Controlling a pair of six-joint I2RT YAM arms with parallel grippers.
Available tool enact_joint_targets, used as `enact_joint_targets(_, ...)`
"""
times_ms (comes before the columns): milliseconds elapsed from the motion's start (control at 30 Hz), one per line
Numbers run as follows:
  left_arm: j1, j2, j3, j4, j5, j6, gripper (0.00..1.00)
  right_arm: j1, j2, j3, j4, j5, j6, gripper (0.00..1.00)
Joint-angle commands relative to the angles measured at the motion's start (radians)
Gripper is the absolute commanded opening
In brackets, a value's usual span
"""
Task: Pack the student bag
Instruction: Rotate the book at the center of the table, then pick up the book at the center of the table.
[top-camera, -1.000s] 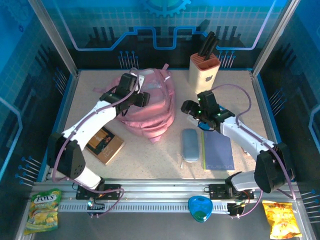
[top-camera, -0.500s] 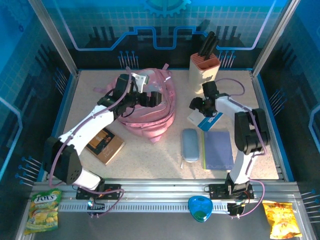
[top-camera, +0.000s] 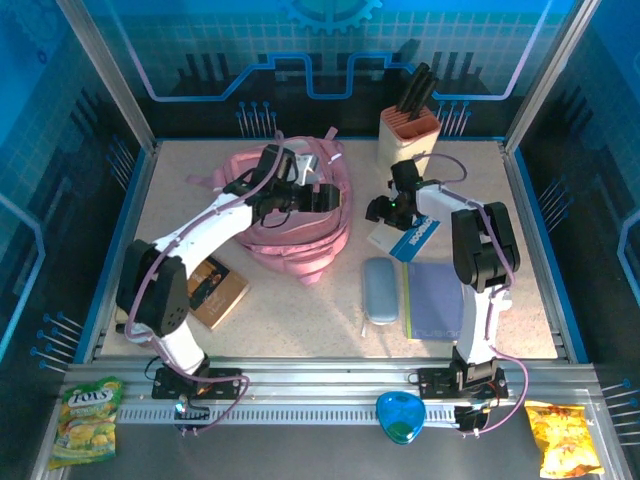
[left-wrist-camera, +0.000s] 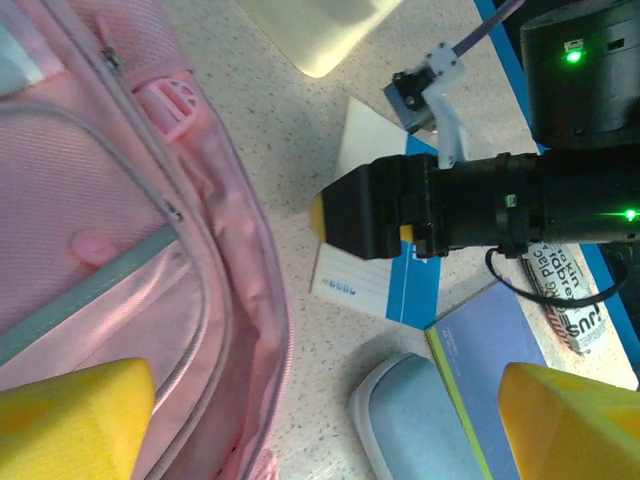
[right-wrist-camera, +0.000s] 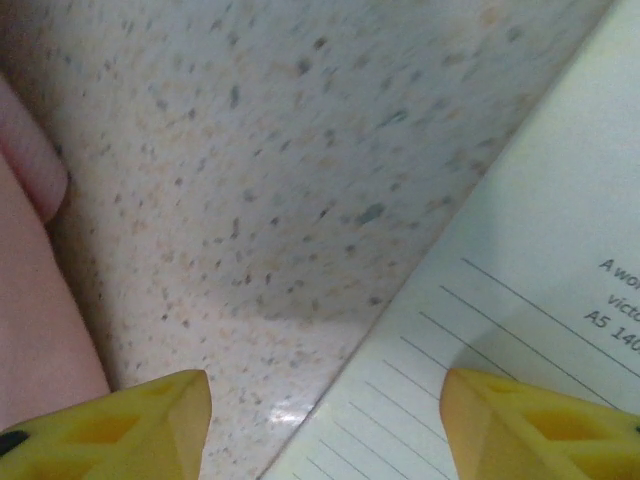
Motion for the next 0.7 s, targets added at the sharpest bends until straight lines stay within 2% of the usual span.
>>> enact_joint_targets(0, -0.028, 0.066, 0.072, -0.067, 0.035, -0.039, 0.85, 0.028, 0.024, -0.013, -0.098, -0.081, -0.108, 0.6)
enact_joint_targets(200, -0.076, 0.192, 0.189, -0.115, 0.038, -0.069, 0.73, -0.009, -0.104, -0.081, -0.063, -0.088, -0.12, 0.54)
enact_joint_targets(400, -0.142, 0.324, 0.303, -0.145, 0.009, -0.09, 0.61, -0.063, -0.294, -0.262, 0.066, -0.054, 0.015, 0.53)
enact_joint_targets(533, -0.181, 0.412, 0.38, -0.165, -0.025, -0.087, 0.56, -0.098, -0.335, -0.348, 0.087, 0.0, 0.08, 0.51)
enact_joint_targets(667, -0.2, 0.508, 0.467, -0.199, -0.056, -0.09, 0.5, -0.122, -0.319, -0.361, 0.074, 0.014, 0.093, 0.51)
